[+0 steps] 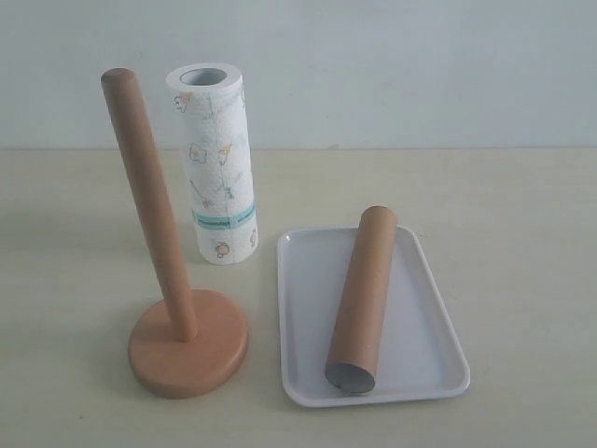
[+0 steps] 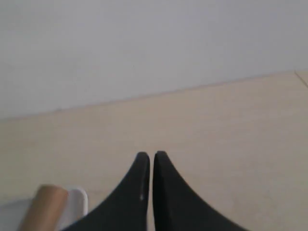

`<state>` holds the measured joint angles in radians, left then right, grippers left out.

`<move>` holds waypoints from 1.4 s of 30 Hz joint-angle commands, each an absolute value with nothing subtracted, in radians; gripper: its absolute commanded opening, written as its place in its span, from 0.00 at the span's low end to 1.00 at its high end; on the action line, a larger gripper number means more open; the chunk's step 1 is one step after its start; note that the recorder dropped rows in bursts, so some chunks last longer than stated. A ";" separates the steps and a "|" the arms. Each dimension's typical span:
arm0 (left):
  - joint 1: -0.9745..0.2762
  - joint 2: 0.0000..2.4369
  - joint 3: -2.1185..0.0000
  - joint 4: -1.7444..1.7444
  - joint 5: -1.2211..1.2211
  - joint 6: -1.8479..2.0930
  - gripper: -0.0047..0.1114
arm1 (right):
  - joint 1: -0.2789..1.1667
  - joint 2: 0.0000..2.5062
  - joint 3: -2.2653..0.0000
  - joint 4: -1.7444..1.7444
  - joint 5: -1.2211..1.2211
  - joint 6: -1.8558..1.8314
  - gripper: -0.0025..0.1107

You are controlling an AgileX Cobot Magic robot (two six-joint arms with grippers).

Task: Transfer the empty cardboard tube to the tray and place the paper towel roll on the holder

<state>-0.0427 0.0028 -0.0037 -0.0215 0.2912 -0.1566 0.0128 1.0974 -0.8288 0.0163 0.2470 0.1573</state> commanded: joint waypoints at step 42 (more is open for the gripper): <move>-0.041 0.000 0.000 -0.018 0.293 -0.157 0.08 | 0.499 1.840 -1.199 1.744 0.432 -1.880 0.81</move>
